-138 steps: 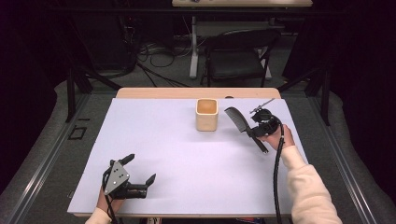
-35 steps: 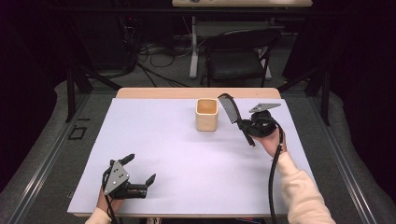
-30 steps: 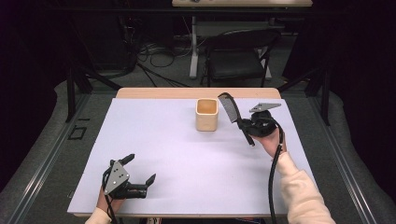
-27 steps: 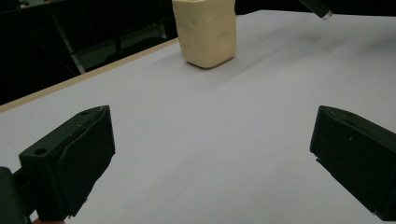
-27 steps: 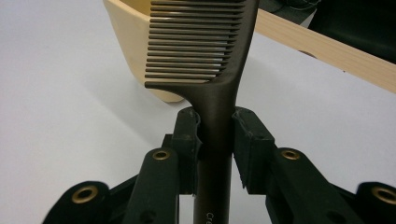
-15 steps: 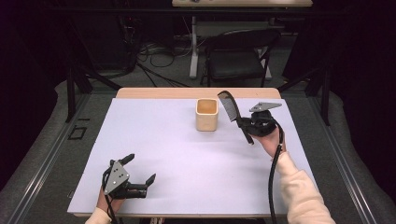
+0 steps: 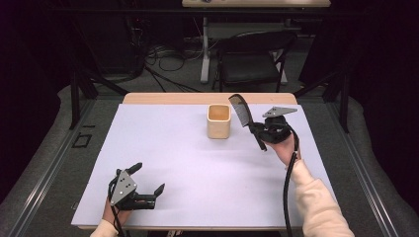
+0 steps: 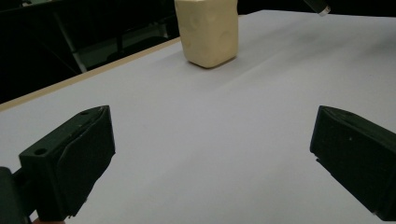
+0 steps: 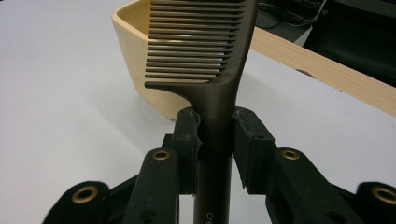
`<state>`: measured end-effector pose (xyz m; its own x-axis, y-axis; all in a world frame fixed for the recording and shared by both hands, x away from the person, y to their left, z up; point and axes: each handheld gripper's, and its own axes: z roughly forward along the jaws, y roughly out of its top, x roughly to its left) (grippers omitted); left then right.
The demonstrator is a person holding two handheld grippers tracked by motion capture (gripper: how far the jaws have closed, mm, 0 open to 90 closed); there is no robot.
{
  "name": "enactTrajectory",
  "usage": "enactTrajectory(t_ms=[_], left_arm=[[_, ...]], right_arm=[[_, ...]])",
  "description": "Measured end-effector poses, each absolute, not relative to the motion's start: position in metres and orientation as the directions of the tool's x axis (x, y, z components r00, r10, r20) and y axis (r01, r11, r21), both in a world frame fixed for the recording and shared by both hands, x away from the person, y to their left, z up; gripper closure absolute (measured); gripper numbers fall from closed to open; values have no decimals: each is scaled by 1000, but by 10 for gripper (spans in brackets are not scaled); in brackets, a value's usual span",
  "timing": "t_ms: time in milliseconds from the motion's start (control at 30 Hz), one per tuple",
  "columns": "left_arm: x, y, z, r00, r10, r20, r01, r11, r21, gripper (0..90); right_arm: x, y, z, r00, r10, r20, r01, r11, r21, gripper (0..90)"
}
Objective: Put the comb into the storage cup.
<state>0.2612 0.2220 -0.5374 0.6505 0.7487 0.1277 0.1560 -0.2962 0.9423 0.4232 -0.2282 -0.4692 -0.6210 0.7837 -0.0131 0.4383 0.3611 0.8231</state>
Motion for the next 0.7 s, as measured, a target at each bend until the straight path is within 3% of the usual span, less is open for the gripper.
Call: enactTrajectory(t_ms=[700], left_arm=[[262, 222, -538, 655, 745, 129, 155, -299, 941, 1]], right_arm=[[426, -216, -450, -632, 772, -64, 370, 374, 850, 717]])
